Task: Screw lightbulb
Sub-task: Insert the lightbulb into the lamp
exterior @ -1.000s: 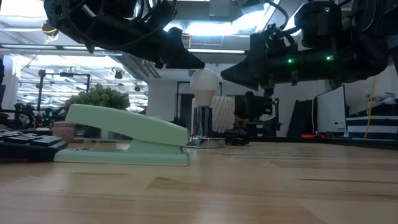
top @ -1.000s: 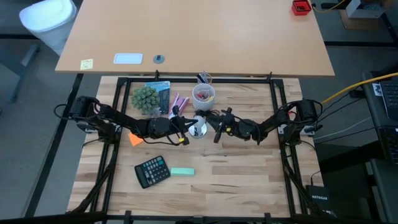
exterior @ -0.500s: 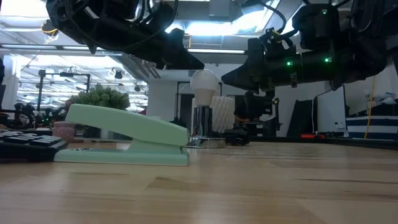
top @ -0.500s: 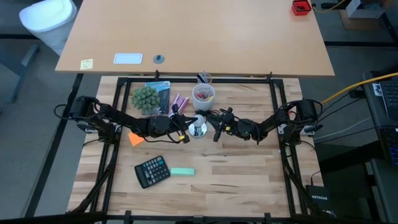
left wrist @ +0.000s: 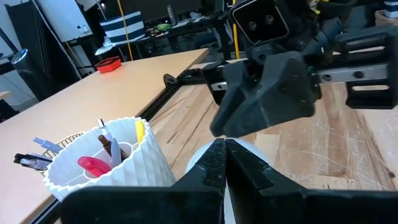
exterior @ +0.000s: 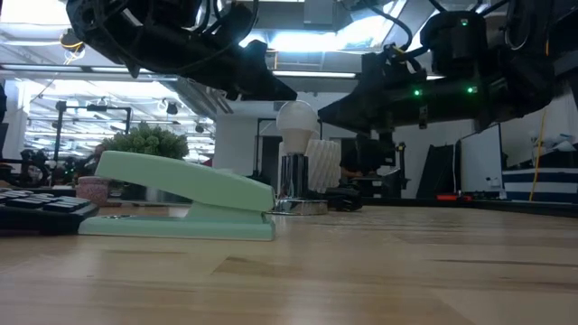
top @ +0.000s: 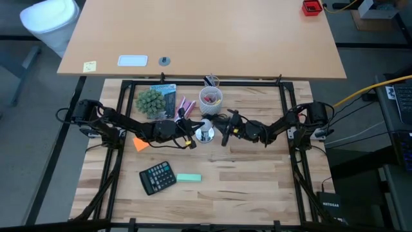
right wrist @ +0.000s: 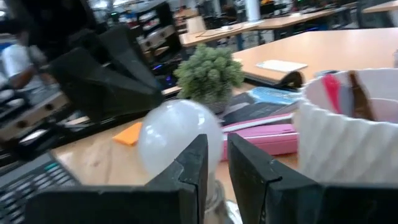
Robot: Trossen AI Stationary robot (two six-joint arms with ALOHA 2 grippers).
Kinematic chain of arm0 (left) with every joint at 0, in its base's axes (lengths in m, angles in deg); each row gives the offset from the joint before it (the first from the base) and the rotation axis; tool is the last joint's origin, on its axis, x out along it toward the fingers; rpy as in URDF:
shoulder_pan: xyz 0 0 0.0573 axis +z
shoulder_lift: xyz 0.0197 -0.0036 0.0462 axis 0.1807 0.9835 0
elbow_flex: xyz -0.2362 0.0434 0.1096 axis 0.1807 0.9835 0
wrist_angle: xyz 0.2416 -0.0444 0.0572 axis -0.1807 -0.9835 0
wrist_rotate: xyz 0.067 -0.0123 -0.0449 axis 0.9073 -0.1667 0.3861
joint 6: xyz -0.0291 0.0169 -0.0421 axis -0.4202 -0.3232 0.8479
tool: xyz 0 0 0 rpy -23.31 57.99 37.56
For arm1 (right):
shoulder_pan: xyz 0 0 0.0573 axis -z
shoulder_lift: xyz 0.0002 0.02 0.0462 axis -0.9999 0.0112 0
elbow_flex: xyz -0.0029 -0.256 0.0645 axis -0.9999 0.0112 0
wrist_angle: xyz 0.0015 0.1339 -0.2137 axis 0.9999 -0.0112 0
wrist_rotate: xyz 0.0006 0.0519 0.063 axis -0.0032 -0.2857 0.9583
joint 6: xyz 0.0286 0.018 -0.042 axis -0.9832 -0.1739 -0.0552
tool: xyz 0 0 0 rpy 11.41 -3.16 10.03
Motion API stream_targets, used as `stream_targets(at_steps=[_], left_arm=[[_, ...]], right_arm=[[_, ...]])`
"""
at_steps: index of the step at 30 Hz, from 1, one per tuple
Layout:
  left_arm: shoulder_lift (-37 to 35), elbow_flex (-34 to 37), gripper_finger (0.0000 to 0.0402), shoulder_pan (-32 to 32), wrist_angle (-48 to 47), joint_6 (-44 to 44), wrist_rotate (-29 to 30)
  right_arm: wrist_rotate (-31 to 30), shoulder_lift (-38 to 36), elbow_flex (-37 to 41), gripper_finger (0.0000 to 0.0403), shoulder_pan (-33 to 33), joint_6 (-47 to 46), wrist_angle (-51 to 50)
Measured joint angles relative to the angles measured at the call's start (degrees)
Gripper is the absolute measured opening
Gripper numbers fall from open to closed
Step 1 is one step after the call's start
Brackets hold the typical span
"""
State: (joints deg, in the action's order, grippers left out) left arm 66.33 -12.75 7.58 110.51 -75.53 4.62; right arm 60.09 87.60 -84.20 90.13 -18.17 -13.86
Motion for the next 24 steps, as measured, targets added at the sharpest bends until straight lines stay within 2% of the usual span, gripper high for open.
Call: stream_targets(at_steps=[4, 13, 24], left_arm=[[0.0, 0.0, 0.0001, 0.0, 0.0, 0.0, 0.1], [0.0, 0.0, 0.0001, 0.0, -0.4, 0.0, -0.1], [0.0, 0.0, 0.0001, 0.0, -0.1, -0.9, 0.0]], right_arm=[[2.7, 0.0, -1.5, 0.0064, 0.0, 0.0, -1.6], [5.4, 0.0, -7.0, 0.0064, -0.1, 0.0, -13.4], [5.0, 0.0, -7.1, 0.0064, -0.1, 0.0, -13.0]])
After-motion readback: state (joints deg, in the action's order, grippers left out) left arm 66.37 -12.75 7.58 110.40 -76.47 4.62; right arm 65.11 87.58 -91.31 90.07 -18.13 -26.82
